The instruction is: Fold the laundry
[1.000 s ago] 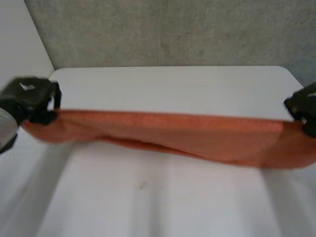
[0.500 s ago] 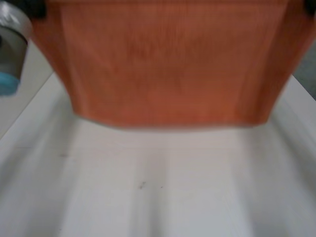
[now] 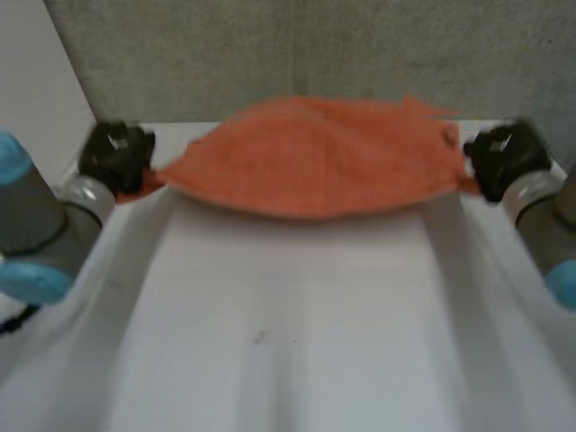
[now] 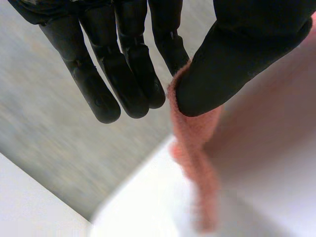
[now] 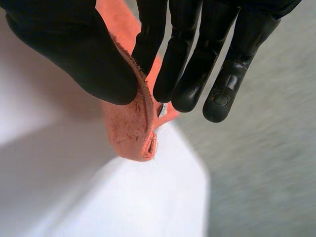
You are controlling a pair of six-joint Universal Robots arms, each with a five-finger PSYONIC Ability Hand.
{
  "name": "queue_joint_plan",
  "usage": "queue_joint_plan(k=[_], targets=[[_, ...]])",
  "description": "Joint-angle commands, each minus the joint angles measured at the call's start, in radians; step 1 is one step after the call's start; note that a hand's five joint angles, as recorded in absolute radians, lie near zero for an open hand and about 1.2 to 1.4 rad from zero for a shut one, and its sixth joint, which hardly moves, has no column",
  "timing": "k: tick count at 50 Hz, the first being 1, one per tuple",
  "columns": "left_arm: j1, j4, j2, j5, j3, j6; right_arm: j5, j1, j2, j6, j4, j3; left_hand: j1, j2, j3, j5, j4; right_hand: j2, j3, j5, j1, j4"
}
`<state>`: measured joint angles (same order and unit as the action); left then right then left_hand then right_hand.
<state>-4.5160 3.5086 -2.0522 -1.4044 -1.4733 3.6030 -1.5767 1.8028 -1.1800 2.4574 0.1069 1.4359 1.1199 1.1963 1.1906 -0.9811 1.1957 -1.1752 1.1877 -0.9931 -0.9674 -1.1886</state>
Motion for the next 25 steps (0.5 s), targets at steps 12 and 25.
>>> queue_joint_plan(k=[12,25], targets=[[-0.096,-0.346,0.288,-0.008,-0.384,0.279,0.000,-0.069,-0.171,-0.263,-0.499,0.283,0.276,0.200,0.206,-0.241,0.201,-0.221,0.209,-0.229,-0.429,-0.208],[-0.141,-0.525,0.350,0.033,-0.320,0.378,0.052,-0.155,-0.290,-0.404,-0.425,0.301,0.276,0.200,0.206,-0.241,0.201,-0.221,0.209,-0.229,-0.429,-0.208]])
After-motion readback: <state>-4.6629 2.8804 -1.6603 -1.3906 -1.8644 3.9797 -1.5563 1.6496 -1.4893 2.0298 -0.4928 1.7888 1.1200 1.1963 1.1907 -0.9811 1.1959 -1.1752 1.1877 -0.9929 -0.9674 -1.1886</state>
